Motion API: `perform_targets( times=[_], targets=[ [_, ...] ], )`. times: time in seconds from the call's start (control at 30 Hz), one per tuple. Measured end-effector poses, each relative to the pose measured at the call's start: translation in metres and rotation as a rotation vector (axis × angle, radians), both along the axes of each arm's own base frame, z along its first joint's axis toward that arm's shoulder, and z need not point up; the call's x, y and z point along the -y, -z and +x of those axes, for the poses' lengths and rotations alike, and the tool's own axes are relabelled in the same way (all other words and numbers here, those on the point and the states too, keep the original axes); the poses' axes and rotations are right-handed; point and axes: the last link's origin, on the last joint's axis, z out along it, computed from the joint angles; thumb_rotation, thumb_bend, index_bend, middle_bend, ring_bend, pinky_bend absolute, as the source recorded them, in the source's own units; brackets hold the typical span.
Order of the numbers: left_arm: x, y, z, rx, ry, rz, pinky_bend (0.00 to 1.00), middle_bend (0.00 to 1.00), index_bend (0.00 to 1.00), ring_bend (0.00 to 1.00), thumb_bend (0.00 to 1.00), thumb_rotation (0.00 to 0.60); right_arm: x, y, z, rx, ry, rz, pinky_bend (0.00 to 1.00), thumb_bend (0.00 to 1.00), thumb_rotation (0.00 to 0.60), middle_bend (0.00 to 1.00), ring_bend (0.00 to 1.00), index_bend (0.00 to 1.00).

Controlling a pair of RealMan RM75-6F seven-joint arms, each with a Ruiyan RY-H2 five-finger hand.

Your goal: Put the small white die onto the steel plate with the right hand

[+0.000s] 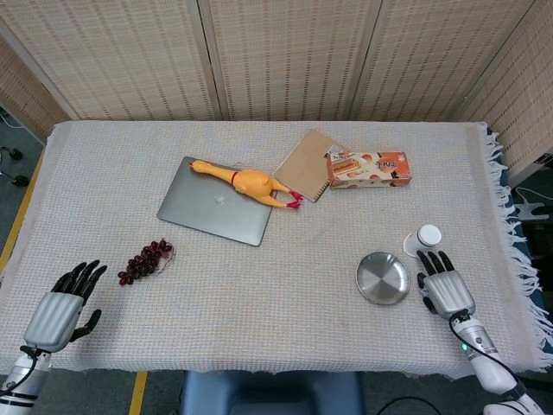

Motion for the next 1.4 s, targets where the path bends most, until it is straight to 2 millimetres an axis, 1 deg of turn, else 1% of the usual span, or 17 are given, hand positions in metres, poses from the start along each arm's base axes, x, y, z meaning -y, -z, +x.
perform_targets(
  times=[0.27, 0.4, 0.47, 0.6, 0.73, 0.87, 0.97, 1.0, 1.07, 1.13, 1.17, 1.2, 1.3, 1.4],
  targets=[
    [0.0, 0.0, 0.0, -0.001, -0.001, 0.001, 0.17, 0.0, 0.0, 0.0, 0.41, 0.6, 0.001, 0.0, 0.001, -0.002, -0.008, -0.007, 0.0, 0.29, 0.6, 0.0, 0.0, 0.57],
    [0.0, 0.0, 0.0, 0.0, 0.001, 0.002, 0.17, 0.0, 0.0, 0.0, 0.41, 0.6, 0.0, -0.002, 0.003, 0.004, -0.018, -0.02, 0.0, 0.3, 0.6, 0.0, 0.0, 0.57],
    [0.0, 0.0, 0.0, 0.002, 0.001, 0.002, 0.17, 0.0, 0.0, 0.0, 0.41, 0.6, -0.002, -0.005, 0.007, 0.019, -0.031, -0.03, 0.0, 0.3, 0.6, 0.0, 0.0, 0.57],
    [0.0, -0.001, 0.0, 0.003, 0.001, 0.003, 0.17, 0.0, 0.0, 0.0, 0.41, 0.6, -0.006, -0.013, 0.017, 0.062, -0.057, -0.052, 0.0, 0.3, 0.6, 0.0, 0.0, 0.57],
    [0.0, -0.001, 0.001, 0.005, 0.002, 0.004, 0.17, 0.0, 0.0, 0.0, 0.41, 0.6, -0.006, -0.018, 0.034, 0.121, -0.086, -0.062, 0.0, 0.3, 0.6, 0.0, 0.0, 0.56],
    [0.0, -0.001, 0.001, 0.007, 0.004, -0.001, 0.17, 0.0, 0.0, 0.0, 0.41, 0.6, 0.003, -0.013, 0.053, 0.143, -0.123, -0.048, 0.0, 0.3, 0.6, 0.0, 0.0, 0.55],
    [0.0, -0.002, 0.001, 0.01, 0.004, 0.002, 0.17, 0.0, 0.0, 0.0, 0.41, 0.6, 0.012, -0.002, 0.062, 0.121, -0.141, -0.023, 0.0, 0.3, 0.6, 0.0, 0.0, 0.52],
    [0.0, -0.002, 0.001, 0.011, 0.003, 0.002, 0.17, 0.0, 0.0, 0.0, 0.41, 0.6, 0.015, 0.002, 0.065, 0.119, -0.143, -0.013, 0.0, 0.3, 0.6, 0.0, 0.0, 0.5],
    [0.0, -0.003, 0.0, 0.012, 0.0, 0.003, 0.17, 0.0, 0.0, 0.0, 0.41, 0.6, 0.02, 0.013, 0.07, 0.113, -0.145, 0.006, 0.0, 0.3, 0.6, 0.0, 0.0, 0.41],
    [0.0, -0.004, 0.0, 0.016, 0.0, 0.006, 0.17, 0.0, 0.0, 0.0, 0.41, 0.6, 0.022, 0.018, 0.071, 0.093, -0.14, 0.017, 0.0, 0.3, 0.6, 0.0, 0.0, 0.15],
    [0.0, -0.005, 0.0, 0.017, 0.001, 0.008, 0.17, 0.0, 0.0, 0.0, 0.41, 0.6, 0.022, 0.019, 0.07, 0.084, -0.135, 0.02, 0.0, 0.3, 0.6, 0.0, 0.0, 0.04],
    [0.0, -0.005, 0.0, 0.018, 0.002, 0.009, 0.17, 0.0, 0.0, 0.0, 0.41, 0.6, 0.023, 0.02, 0.07, 0.079, -0.128, 0.022, 0.0, 0.29, 0.6, 0.0, 0.0, 0.01],
    [0.0, -0.006, 0.0, 0.021, 0.001, 0.01, 0.17, 0.0, 0.0, 0.0, 0.41, 0.6, 0.021, 0.017, 0.071, 0.087, -0.113, 0.024, 0.0, 0.29, 0.6, 0.0, 0.0, 0.0],
    [0.0, -0.005, 0.0, 0.021, 0.001, 0.008, 0.17, 0.0, 0.0, 0.0, 0.41, 0.6, 0.019, 0.006, 0.069, 0.103, -0.106, 0.015, 0.0, 0.29, 0.6, 0.0, 0.0, 0.0]
  ],
)
